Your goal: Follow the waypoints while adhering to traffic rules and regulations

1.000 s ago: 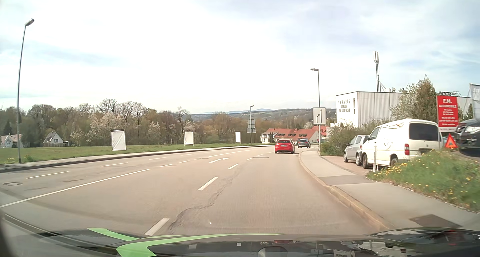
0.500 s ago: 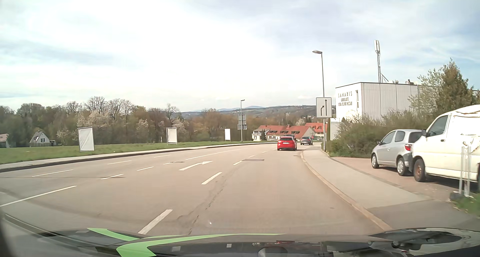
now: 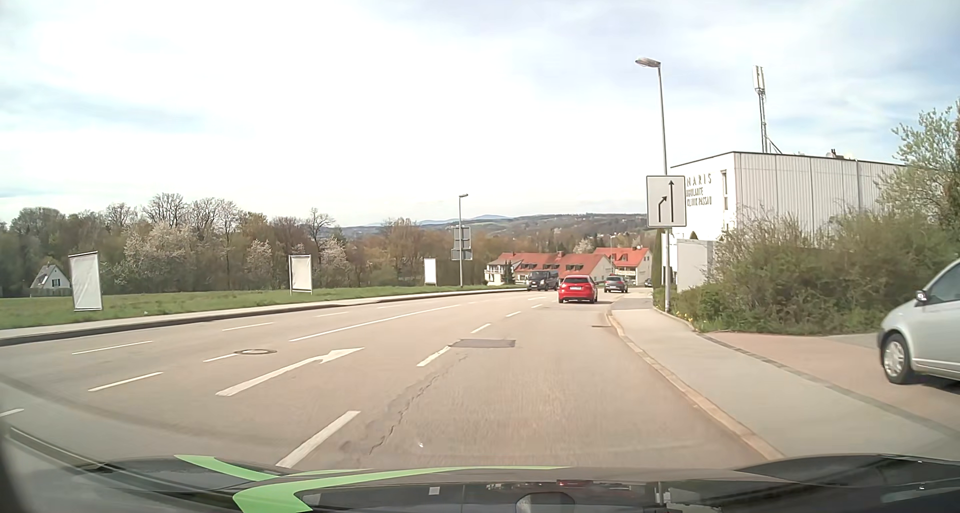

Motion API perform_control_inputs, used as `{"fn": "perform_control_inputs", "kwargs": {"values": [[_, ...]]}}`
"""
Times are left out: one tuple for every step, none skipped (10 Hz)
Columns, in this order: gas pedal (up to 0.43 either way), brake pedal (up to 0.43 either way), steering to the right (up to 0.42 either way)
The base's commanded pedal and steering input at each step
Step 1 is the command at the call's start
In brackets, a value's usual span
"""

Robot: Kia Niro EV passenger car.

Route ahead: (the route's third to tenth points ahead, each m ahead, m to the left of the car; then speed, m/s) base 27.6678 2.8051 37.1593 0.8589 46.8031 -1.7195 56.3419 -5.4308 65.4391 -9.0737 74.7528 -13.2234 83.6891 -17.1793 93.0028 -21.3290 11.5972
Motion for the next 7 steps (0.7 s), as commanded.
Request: {"fn": "perform_control_inputs", "kwargs": {"values": [[0.079, 0.0, 0.028], [0.079, 0.0, 0.028], [0.079, 0.0, 0.027], [0.079, 0.0, 0.028], [0.079, 0.0, 0.028], [0.079, 0.0, 0.028], [0.079, 0.0, 0.03]]}}
